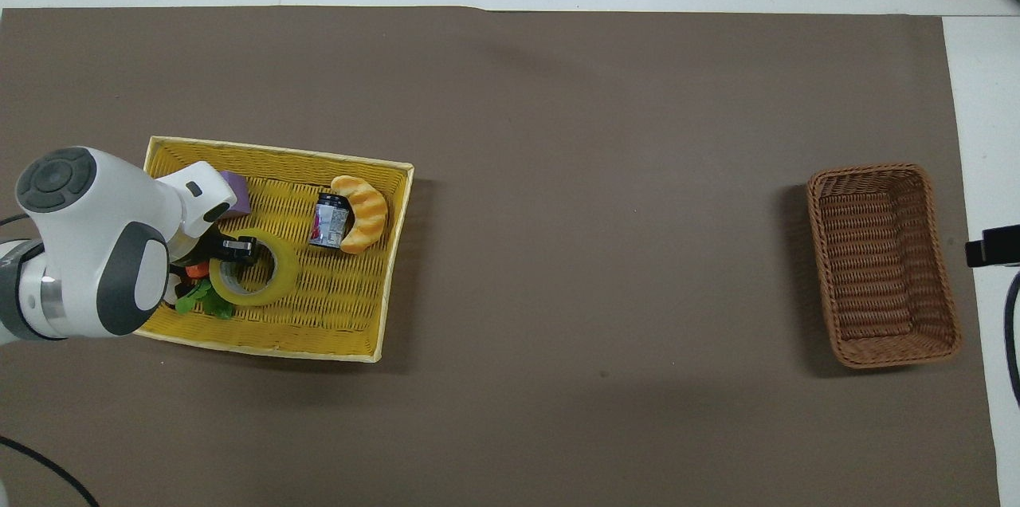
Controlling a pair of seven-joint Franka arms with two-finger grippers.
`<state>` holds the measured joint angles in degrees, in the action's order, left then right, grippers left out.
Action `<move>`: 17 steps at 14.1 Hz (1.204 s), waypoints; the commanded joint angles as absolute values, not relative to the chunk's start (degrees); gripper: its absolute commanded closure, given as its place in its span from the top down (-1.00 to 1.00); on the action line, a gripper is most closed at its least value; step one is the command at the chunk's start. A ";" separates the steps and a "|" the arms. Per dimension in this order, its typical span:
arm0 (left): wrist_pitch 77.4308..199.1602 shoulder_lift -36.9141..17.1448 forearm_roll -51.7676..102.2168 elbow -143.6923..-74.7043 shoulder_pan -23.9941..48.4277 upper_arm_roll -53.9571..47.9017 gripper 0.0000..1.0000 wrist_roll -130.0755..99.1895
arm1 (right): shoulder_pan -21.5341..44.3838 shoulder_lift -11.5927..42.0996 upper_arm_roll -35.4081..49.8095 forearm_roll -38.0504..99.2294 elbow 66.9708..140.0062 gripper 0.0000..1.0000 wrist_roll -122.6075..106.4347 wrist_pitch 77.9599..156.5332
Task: Move tape to another basket
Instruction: 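Reach the left gripper down into the yellow tray and grasp the tape roll, then lift the tape with the left gripper while the right gripper reaches toward it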
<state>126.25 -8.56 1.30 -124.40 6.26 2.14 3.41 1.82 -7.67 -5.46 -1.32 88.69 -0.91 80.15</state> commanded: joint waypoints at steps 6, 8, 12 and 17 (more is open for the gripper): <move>110.07 -8.09 4.74 -110.77 5.72 2.72 -1.00 2.81 | 1.41 -10.19 -5.01 -1.49 91.83 1.00 -0.26 80.24; 105.75 -7.82 5.27 -106.54 4.84 2.72 -1.00 2.73 | 1.58 -10.72 -5.01 -1.49 93.77 1.00 -0.44 80.60; 97.40 -7.82 5.01 -96.88 3.87 2.81 -1.00 2.64 | 1.67 -10.90 -5.01 -0.88 94.13 1.00 -0.53 80.51; 93.69 -8.53 4.48 -92.37 2.81 2.72 -1.00 2.72 | 4.90 -10.20 -4.75 6.59 97.64 1.00 0.35 86.29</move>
<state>95.55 -7.64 4.32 -94.23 3.43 3.11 3.04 2.59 -9.18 -5.07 5.08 94.23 -0.89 82.48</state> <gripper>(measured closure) 0.780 0.000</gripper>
